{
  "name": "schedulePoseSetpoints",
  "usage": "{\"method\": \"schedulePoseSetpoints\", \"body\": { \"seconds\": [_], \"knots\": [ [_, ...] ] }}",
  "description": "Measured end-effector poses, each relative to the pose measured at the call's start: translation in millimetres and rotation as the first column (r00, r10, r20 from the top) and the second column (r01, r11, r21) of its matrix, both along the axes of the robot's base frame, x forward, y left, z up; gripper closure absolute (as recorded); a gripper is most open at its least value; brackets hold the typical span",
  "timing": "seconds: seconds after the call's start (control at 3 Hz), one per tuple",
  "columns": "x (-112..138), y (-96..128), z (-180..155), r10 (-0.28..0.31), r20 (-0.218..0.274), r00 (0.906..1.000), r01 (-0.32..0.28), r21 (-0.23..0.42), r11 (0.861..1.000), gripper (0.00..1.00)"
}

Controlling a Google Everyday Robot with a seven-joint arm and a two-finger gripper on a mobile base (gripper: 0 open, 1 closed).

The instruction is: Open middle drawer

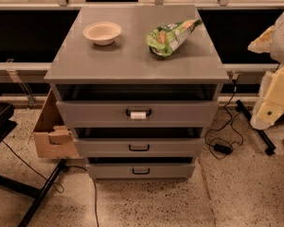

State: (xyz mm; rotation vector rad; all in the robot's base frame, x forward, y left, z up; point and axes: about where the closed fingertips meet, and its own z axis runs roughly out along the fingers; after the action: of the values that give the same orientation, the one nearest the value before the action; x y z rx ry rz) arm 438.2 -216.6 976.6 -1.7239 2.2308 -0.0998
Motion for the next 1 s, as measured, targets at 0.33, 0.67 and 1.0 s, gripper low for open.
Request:
{"method": "schedulePoseSetpoints", "body": {
  "seconds": [0.33,0.67,1.0],
  "knots": [
    [1,-1,3,-0.002,0.010,0.9999,0.002,-0.006,1.000,0.00],
    [-3,7,-26,-0.014,-0.007,0.9999,0.014,-0.007,1.000,0.00],
    [-3,21,-84,-0.043,-0.002,0.9991,0.043,-0.034,0.999,0.00]
  ]
}}
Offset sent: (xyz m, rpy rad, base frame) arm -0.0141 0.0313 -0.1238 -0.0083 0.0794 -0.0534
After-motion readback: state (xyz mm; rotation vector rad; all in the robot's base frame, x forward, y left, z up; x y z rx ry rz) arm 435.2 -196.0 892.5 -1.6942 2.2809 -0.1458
